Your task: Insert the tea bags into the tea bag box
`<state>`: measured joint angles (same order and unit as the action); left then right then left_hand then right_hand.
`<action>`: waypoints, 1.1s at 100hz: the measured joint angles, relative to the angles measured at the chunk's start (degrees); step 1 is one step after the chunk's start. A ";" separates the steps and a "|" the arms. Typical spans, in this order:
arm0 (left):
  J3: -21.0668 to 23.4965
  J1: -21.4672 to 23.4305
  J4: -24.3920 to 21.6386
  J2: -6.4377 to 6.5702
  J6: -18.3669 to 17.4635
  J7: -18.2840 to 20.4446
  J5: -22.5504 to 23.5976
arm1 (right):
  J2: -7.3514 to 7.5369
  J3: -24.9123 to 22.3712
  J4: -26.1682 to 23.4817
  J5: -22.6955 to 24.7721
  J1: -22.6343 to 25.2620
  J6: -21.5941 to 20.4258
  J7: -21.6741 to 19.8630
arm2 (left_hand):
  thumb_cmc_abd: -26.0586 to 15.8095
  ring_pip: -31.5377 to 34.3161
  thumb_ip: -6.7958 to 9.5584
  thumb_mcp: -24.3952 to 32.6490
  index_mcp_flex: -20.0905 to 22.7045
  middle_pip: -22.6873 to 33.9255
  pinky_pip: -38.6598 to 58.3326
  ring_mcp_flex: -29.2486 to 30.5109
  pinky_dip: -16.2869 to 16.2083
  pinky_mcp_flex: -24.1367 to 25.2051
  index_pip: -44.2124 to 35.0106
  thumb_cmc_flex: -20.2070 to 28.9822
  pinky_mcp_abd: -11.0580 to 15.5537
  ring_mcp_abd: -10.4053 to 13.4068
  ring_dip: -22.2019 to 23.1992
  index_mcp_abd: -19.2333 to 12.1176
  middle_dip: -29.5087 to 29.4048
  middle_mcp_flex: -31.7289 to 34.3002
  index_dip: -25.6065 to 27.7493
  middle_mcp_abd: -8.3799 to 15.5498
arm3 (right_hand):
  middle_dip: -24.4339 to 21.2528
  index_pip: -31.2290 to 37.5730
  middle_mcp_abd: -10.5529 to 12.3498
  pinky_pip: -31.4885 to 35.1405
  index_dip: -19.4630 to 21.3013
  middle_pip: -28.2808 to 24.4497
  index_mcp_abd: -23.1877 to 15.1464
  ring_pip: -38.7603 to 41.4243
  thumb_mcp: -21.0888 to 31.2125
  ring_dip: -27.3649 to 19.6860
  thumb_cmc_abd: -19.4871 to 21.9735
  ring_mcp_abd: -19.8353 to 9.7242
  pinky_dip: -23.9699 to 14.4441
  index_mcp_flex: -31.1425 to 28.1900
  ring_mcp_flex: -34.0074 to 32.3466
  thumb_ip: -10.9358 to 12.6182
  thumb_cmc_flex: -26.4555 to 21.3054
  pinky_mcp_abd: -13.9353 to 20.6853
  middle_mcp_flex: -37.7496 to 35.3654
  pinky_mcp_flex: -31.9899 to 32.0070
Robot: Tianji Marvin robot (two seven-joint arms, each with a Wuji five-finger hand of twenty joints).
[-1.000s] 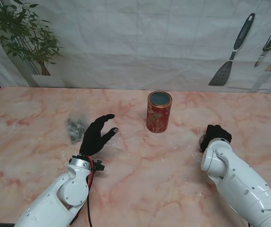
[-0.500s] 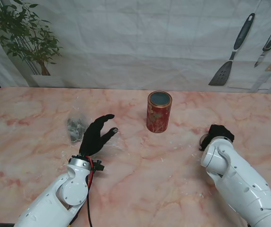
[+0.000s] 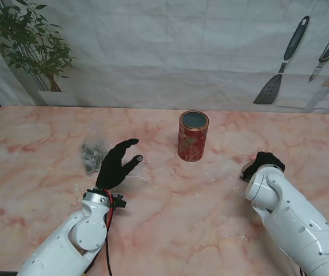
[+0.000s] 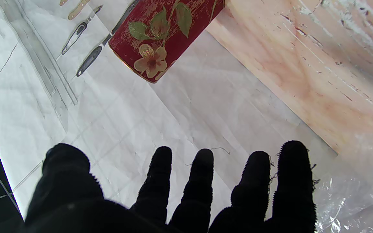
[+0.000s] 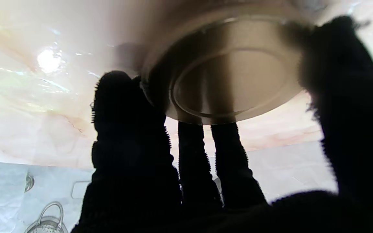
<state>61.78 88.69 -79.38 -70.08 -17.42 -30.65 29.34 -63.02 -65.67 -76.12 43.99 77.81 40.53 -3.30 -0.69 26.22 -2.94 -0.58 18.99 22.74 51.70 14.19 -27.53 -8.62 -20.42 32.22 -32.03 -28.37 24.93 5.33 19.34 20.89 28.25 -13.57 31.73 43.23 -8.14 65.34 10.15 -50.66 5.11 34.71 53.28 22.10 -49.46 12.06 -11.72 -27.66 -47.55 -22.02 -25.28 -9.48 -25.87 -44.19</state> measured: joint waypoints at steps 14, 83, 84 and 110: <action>-0.03 -0.01 0.00 0.01 0.17 -0.02 0.22 | 0.66 -0.86 -1.06 -0.04 0.92 -0.42 -1.49 | 0.00 0.00 0.00 0.00 0.00 0.00 0.00 0.00 0.00 -0.02 0.00 0.00 0.00 0.00 0.00 0.00 0.00 0.00 0.00 0.00 | 0.85 0.03 -0.52 -1.03 6.62 -0.94 2.25 5.18 6.63 1.24 15.41 -3.54 -1.62 -0.98 1.86 11.14 4.04 1.65 1.37 3.62; -0.16 -0.04 0.02 0.01 0.48 0.10 0.15 | 4.44 1.67 -7.10 13.93 3.00 -0.75 -19.72 | 0.02 0.00 0.00 0.00 0.01 0.00 0.10 0.01 -0.02 -0.59 0.00 0.00 0.00 -0.02 0.00 0.00 0.00 0.63 0.00 0.00 | -0.71 -12.78 -6.93 -6.29 12.36 16.76 8.51 2.77 -9.57 4.16 18.70 1.40 -4.08 15.56 21.73 15.18 23.98 -3.72 15.32 19.39; -0.16 -0.04 0.02 0.01 0.48 0.10 0.15 | 4.54 1.67 -7.38 14.06 3.05 -0.79 -20.33 | 0.03 0.00 0.00 0.00 0.01 0.00 0.10 0.01 -0.07 -0.59 0.00 0.00 0.00 -0.02 0.00 0.00 0.00 0.63 0.00 0.00 | -0.85 -13.02 -6.93 -6.29 12.36 17.49 8.78 2.77 -9.73 4.16 18.69 1.56 -4.09 16.12 21.98 15.18 23.97 -3.73 15.34 19.58; -0.12 0.00 -0.01 -0.02 0.45 -0.20 0.15 | 6.50 2.87 -11.15 17.05 2.78 -2.81 -31.44 | 0.05 0.00 0.00 0.00 0.01 0.00 0.16 0.01 -0.55 -0.70 0.00 0.00 0.00 -0.02 0.00 0.00 0.00 0.63 0.00 0.00 | 24.74 -24.51 -5.65 -7.74 24.39 39.01 8.71 3.00 -14.20 4.17 14.50 1.74 -4.25 23.92 28.26 17.45 7.37 -3.55 19.18 23.13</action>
<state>61.66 88.68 -79.39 -70.10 -16.97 -30.85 29.49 -56.53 -62.80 -87.27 61.04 80.59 37.71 -34.74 -0.64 26.22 -2.94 -0.58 19.00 22.74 51.86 14.20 -28.08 -9.32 -20.43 32.22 -32.04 -28.39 24.93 5.33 19.34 21.52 28.25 -13.57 56.47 18.72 -13.79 57.60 34.55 -11.65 13.82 37.71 39.08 26.27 -34.96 13.80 -15.97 -3.74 -19.29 -4.58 -17.92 -13.02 -6.69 -21.06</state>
